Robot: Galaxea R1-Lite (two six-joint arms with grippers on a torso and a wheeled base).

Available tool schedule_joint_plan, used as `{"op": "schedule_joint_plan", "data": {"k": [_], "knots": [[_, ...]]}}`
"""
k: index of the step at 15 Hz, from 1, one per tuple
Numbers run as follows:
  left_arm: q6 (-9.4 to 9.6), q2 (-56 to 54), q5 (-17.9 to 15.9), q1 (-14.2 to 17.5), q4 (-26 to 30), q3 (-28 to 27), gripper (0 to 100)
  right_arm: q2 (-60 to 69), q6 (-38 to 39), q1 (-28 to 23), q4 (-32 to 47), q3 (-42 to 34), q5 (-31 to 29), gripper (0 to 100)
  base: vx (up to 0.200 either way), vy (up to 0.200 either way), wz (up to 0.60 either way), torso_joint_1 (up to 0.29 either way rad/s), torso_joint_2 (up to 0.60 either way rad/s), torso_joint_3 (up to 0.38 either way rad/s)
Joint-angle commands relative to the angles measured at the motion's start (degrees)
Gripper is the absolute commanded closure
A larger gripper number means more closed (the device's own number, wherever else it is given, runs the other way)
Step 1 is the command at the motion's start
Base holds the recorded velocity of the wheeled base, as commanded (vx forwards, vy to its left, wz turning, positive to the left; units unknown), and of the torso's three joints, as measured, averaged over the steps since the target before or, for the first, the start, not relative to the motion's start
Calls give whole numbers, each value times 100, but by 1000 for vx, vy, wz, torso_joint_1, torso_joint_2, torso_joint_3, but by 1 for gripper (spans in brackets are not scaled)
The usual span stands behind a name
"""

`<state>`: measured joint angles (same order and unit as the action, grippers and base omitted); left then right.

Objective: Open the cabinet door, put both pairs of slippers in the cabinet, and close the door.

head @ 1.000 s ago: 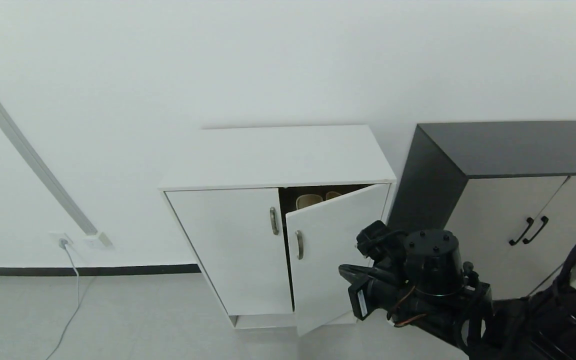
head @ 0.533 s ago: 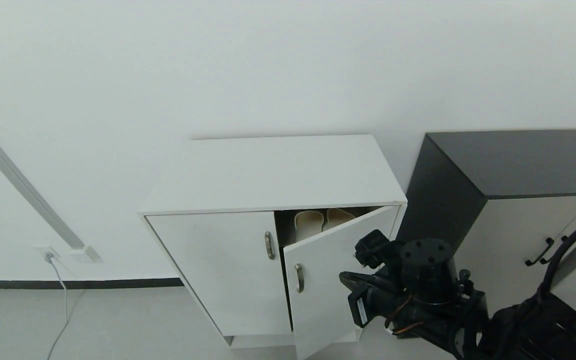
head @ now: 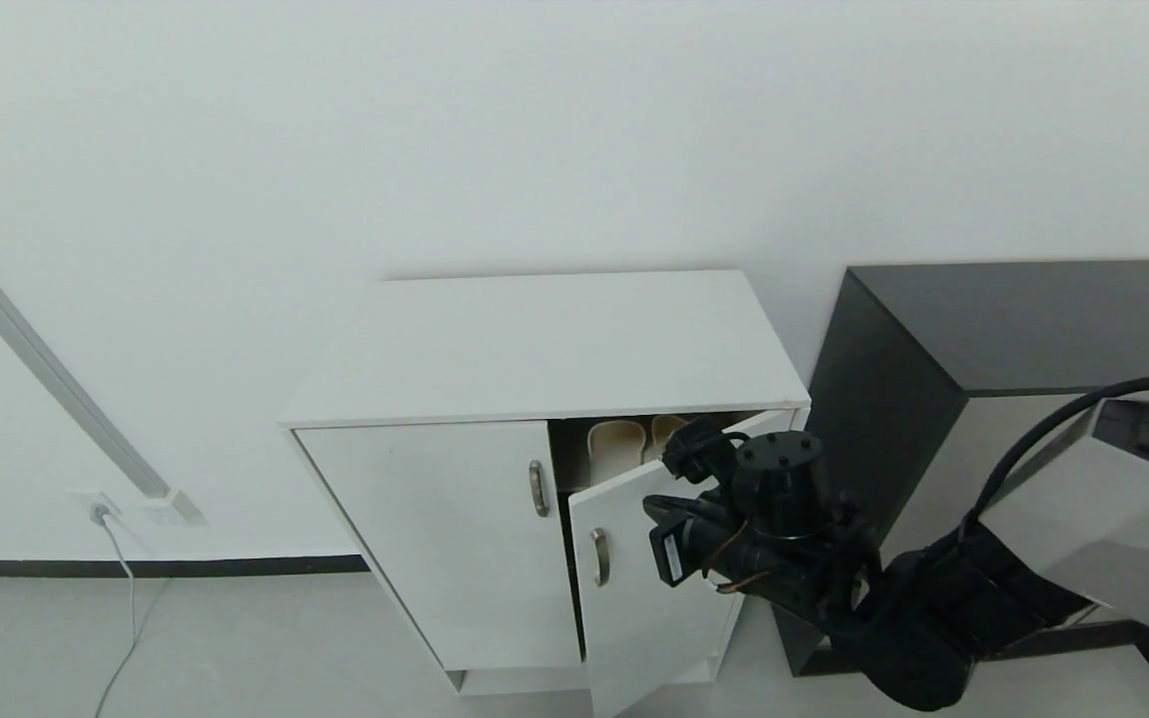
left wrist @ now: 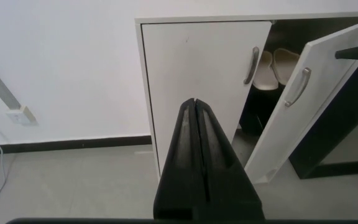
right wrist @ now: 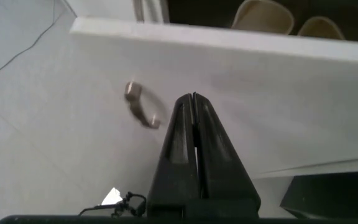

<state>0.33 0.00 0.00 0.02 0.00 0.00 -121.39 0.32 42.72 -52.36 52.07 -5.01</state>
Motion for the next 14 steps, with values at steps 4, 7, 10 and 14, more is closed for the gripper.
{"op": "schedule_joint_plan", "data": {"k": [4,7,10,14], "knots": [[-7,0,0,6,0,0,100,-438,-14,-255,24,515,0,100,0,0,0,0,0,0],[-7,0,9,6,0,0,100,-710,-14,-431,156,902,18,100,0,0,0,0,0,0],[-7,0,9,6,0,0,100,-824,-14,-545,332,1289,26,100,0,0,0,0,0,0],[-7,9,9,6,0,0,100,-921,-14,-598,578,1605,35,100,0,0,0,0,0,0]]}}
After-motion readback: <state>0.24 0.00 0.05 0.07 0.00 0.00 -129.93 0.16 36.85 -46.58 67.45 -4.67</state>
